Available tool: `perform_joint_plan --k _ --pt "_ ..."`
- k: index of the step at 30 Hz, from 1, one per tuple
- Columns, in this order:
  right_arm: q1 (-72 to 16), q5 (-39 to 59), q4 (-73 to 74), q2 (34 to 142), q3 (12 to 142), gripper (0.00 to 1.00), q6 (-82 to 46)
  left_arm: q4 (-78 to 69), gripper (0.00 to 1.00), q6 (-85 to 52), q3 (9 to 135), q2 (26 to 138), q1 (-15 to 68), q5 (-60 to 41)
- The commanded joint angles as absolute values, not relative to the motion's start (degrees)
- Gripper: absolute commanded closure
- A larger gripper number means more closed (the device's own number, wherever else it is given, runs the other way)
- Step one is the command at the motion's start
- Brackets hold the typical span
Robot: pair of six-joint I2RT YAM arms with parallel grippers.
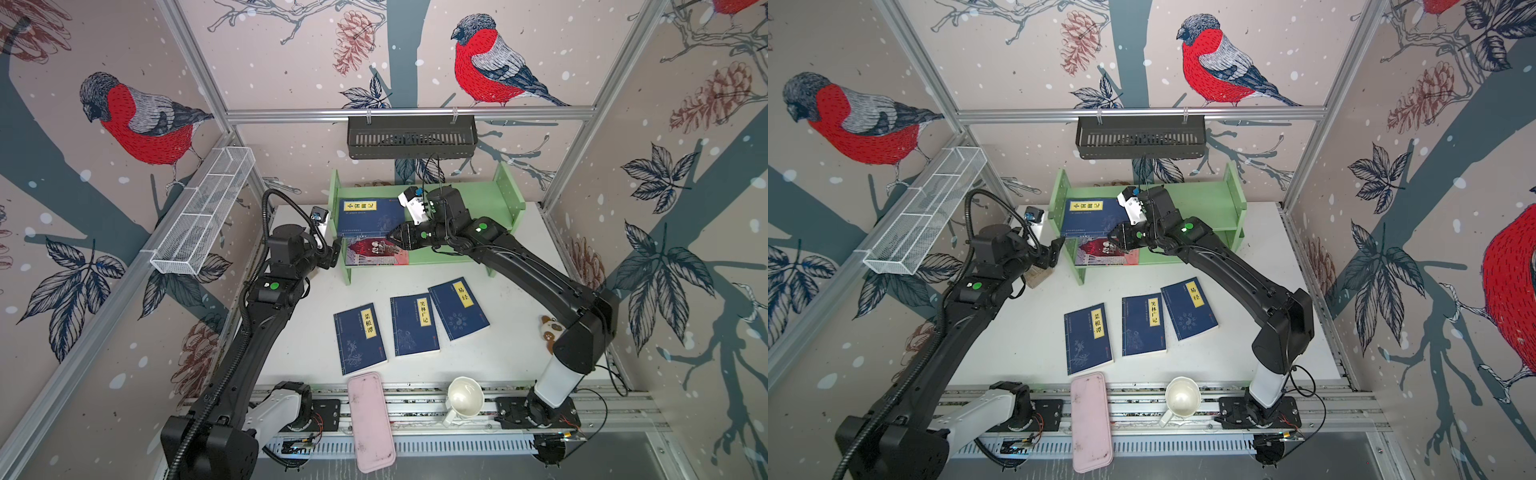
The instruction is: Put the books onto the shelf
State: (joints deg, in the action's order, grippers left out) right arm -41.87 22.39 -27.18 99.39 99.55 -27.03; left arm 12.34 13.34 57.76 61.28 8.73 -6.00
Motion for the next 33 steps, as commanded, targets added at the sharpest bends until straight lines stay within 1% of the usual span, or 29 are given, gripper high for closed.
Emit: perform_joint_plan --k 1,18,29,33 --pt "-41.6 23.0 -27.2 99.5 100.0 0.67 -26.3 9.9 0.22 13.2 57.8 61.0 8.6 -6.0" --pt "-40.8 24.7 -27.0 100.0 100.6 0.66 -26.6 9.3 0.22 13.3 57.7 61.2 8.6 -5.3" --pt "-40.7 23.8 -25.8 97.1 100.8 0.62 -27.1 9.2 0.25 13.4 57.7 61.1 8.6 -4.9" --pt "-40.1 22.8 -25.9 96.2 100.4 0.61 -27.1 9.1 0.28 13.6 57.6 61.1 8.6 -4.7"
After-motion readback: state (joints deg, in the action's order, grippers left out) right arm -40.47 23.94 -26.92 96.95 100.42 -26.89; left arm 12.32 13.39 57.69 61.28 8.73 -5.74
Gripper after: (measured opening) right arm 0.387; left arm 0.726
